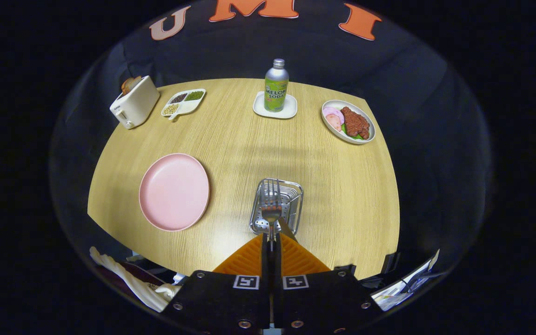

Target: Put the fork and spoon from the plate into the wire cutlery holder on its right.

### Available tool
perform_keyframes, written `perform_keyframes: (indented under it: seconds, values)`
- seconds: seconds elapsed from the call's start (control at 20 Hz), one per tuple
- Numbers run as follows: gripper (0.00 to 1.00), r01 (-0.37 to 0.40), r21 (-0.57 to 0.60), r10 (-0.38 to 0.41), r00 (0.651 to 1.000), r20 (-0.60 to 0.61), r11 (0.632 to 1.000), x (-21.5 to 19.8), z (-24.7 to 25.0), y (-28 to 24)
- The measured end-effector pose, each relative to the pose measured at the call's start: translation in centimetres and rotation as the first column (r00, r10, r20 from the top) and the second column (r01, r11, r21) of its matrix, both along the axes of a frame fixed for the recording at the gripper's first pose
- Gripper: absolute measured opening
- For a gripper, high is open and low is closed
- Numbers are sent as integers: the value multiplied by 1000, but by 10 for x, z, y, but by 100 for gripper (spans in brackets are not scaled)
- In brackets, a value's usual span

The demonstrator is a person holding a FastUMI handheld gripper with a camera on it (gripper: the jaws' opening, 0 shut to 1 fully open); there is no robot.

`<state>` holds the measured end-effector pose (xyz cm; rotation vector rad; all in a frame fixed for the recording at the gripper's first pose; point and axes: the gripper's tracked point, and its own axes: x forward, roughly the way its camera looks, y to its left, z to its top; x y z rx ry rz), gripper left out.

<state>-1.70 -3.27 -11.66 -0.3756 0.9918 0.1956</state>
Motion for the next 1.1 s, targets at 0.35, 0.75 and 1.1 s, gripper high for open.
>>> perform_keyframes:
  seconds: [0.35, 0.75, 1.1]
  values:
    - [4, -69, -144, 49, 989, -138, 987, 23, -8, -14]
    - [4, -142, -204, 79, 955, -287, 969, 20, -28, -5]
    - [4, -175, -231, 93, 940, -329, 957, 23, -36, 1]
